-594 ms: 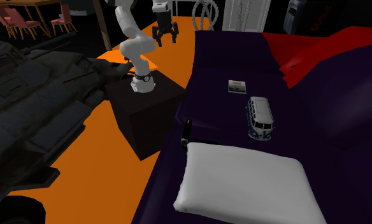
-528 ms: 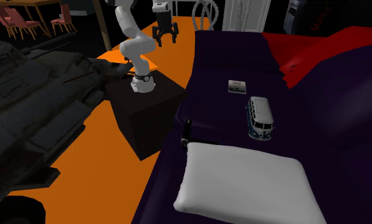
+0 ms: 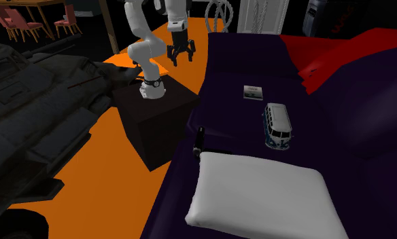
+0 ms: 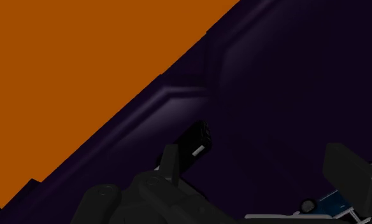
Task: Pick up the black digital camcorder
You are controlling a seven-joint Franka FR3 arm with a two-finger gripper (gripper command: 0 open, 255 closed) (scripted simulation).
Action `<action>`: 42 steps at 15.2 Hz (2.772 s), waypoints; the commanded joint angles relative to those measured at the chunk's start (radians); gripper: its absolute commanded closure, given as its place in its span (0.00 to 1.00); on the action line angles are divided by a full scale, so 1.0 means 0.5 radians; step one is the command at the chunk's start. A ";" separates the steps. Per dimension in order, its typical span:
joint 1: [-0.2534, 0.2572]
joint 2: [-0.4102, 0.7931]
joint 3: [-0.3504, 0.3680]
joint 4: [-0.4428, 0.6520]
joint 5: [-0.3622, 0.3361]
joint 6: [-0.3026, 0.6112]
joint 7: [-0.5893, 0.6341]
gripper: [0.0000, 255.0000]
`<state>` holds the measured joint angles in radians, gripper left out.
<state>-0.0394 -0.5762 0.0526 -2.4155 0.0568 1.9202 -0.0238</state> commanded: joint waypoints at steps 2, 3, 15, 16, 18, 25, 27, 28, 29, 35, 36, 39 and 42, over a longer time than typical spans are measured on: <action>-0.026 0.211 -0.028 0.027 -0.011 0.174 -0.031 0.00; -0.032 0.284 -0.035 0.042 -0.012 0.226 -0.038 0.00; -0.096 1.200 -0.112 0.434 0.004 0.698 -0.125 0.00; -0.101 1.278 -0.117 0.483 0.009 0.723 -0.133 0.00; -0.113 1.434 -0.126 0.588 0.020 0.765 -0.149 0.00; -0.160 1.984 -0.142 1.034 0.060 0.837 -0.195 0.00; -0.176 2.144 -0.144 1.186 0.070 0.835 -0.204 0.00; -0.183 2.225 -0.145 1.267 0.074 0.830 -0.208 0.00; -0.191 2.306 -0.145 1.352 0.078 0.823 -0.211 0.00; -0.207 2.523 -0.142 1.511 0.089 0.873 -0.221 0.00; -0.208 2.542 -0.141 1.512 0.090 0.890 -0.223 0.00; -0.209 2.591 -0.138 1.518 0.093 0.933 -0.227 0.00; -0.208 2.586 -0.138 1.510 0.093 0.936 -0.226 1.00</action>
<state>-0.1437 0.7152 -0.0170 -1.6600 0.1032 2.3871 -0.1368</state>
